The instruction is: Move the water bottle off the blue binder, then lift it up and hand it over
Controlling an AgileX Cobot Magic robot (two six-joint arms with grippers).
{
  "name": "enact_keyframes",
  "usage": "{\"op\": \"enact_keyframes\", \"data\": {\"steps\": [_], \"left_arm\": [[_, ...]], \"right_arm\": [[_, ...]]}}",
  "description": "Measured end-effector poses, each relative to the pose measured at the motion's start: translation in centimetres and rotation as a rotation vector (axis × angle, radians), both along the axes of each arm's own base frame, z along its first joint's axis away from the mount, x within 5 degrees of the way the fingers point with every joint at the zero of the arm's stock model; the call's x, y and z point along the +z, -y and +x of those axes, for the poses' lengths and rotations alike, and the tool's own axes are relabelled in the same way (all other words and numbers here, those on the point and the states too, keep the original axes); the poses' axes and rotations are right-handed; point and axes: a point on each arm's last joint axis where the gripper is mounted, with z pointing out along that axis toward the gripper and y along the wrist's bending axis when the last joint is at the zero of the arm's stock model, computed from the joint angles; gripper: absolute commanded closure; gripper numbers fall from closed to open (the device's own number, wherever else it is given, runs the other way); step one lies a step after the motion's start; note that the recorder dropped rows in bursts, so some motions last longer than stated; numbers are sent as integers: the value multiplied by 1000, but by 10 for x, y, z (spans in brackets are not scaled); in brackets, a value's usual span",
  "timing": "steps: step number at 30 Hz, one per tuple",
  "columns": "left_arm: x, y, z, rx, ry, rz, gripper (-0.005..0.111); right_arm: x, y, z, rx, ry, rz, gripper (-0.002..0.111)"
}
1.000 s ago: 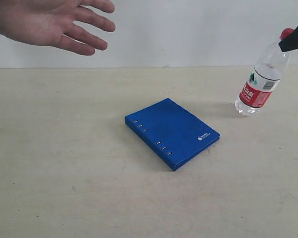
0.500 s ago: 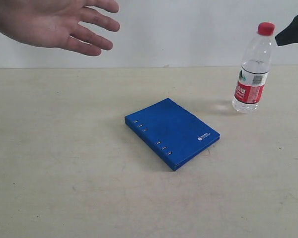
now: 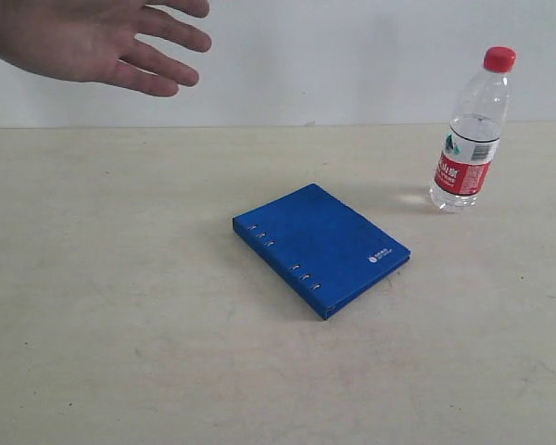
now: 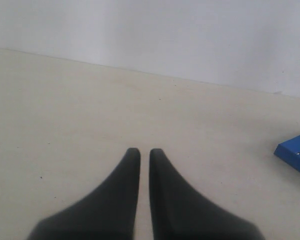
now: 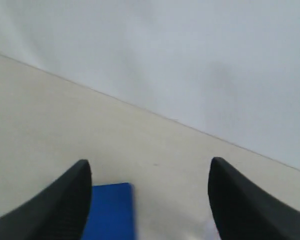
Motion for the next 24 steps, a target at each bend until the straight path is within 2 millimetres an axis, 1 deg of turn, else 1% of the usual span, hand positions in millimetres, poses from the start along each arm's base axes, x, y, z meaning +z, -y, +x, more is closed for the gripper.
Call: {"op": "enact_keyframes", "data": {"steps": [1, 2, 3, 4, 5, 6, 7, 9, 10, 11, 13, 15, 17, 24], "left_arm": [[0, 0, 0, 0, 0, 0, 100], [0, 0, 0, 0, 0, 0, 100], [0, 0, 0, 0, 0, 0, 100], [0, 0, 0, 0, 0, 0, 100], [0, 0, 0, 0, 0, 0, 100], [0, 0, 0, 0, 0, 0, 100], [0, 0, 0, 0, 0, 0, 100], [0, 0, 0, 0, 0, 0, 100], [0, 0, 0, 0, 0, 0, 100], [0, 0, 0, 0, 0, 0, 100], [0, 0, 0, 0, 0, 0, 100], [0, 0, 0, 0, 0, 0, 100], [0, 0, 0, 0, 0, 0, 100], [1, 0, 0, 0, 9, 10, 100]], "right_arm": [[9, -14, -11, 72, -19, 27, 48], [13, -27, -17, 128, -53, 50, 48], [14, -40, -23, 182, -91, 62, 48], [12, -59, -27, 239, -145, 69, 48], [9, -73, -30, 278, -182, 50, 48], [4, -87, -31, 316, -213, 24, 48], [-6, -108, -33, 375, -255, -26, 48], [-19, -139, -38, 464, -295, -107, 48], [-29, -155, -40, 506, -320, -164, 48], [-36, -170, -43, 545, -333, -201, 48], [-53, -193, -47, 602, -367, -277, 48], [-70, -207, -46, 630, -395, -332, 48], [-84, -215, -43, 632, -427, -354, 48], [-137, -223, -17, 514, -540, -348, 48]]}}
